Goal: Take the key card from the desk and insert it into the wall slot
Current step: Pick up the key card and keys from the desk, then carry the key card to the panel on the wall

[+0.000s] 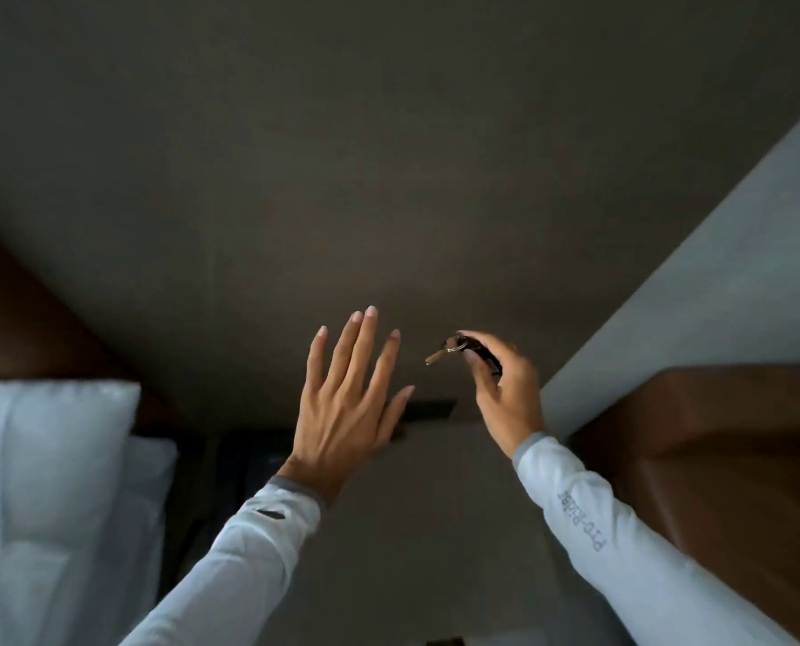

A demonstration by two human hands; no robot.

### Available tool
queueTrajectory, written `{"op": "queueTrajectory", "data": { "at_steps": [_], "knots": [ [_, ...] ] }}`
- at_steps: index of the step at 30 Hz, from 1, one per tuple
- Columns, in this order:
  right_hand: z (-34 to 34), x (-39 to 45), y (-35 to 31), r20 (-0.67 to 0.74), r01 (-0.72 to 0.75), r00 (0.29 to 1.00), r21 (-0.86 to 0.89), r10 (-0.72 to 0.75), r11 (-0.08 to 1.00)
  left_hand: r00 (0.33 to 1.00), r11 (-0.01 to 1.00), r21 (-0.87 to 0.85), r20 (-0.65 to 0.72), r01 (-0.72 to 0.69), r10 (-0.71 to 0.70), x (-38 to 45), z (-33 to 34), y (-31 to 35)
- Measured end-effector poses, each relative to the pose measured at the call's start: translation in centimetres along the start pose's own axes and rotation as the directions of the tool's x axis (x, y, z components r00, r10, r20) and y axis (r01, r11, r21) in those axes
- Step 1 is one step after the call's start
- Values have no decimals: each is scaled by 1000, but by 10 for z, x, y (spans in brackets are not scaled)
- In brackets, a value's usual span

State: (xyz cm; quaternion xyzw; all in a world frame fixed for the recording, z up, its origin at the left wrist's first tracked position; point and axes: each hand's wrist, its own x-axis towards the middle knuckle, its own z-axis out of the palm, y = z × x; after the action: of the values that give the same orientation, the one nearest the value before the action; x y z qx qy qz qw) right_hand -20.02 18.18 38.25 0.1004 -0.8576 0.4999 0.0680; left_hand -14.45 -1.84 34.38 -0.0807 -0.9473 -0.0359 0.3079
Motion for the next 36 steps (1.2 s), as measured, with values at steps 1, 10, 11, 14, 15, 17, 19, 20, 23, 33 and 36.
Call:
{"op": "queueTrajectory", "data": {
  "at_steps": [1, 10, 11, 14, 15, 17, 19, 20, 23, 33, 36],
  "knots": [
    [-17, 11, -24, -33, 24, 999, 31, -23, 999, 999, 1000, 5, -43, -26, 26, 26, -20, 0],
    [-172, 77, -217, -255, 185, 962, 350, -96, 918, 916, 987, 62, -368, -146, 159, 223, -198, 29],
    [-192, 80, -235, -274, 183, 959, 393, -75, 901, 902, 985, 65, -397, -160, 173, 240, -215, 36],
    [-248, 78, -275, -309, 197, 950, 483, -45, 853, 861, 979, 72, -465, -193, 204, 279, -258, 55],
    [-267, 75, -286, -313, 201, 949, 496, -42, 845, 848, 976, 73, -484, -206, 215, 290, -269, 63],
    [-303, 65, -303, -337, 210, 941, 473, -45, 856, 828, 970, 69, -510, -233, 235, 309, -289, 81],
    [-339, 50, -314, -392, 229, 918, 421, -51, 878, 805, 961, 59, -533, -271, 260, 325, -306, 105],
    [-356, 41, -317, -421, 239, 905, 393, -58, 888, 795, 955, 53, -542, -292, 274, 332, -314, 119],
    [-405, 10, -325, -492, 250, 868, 311, -70, 917, 758, 933, 32, -573, -359, 312, 345, -333, 166],
    [-556, -141, -332, -695, 191, 715, 84, -79, 978, 663, 816, -109, -647, -568, 376, 333, -388, 360],
    [-599, -200, -330, -743, 145, 664, 28, -77, 989, 635, 773, -141, -669, -619, 386, 311, -409, 426]
  ]
}}
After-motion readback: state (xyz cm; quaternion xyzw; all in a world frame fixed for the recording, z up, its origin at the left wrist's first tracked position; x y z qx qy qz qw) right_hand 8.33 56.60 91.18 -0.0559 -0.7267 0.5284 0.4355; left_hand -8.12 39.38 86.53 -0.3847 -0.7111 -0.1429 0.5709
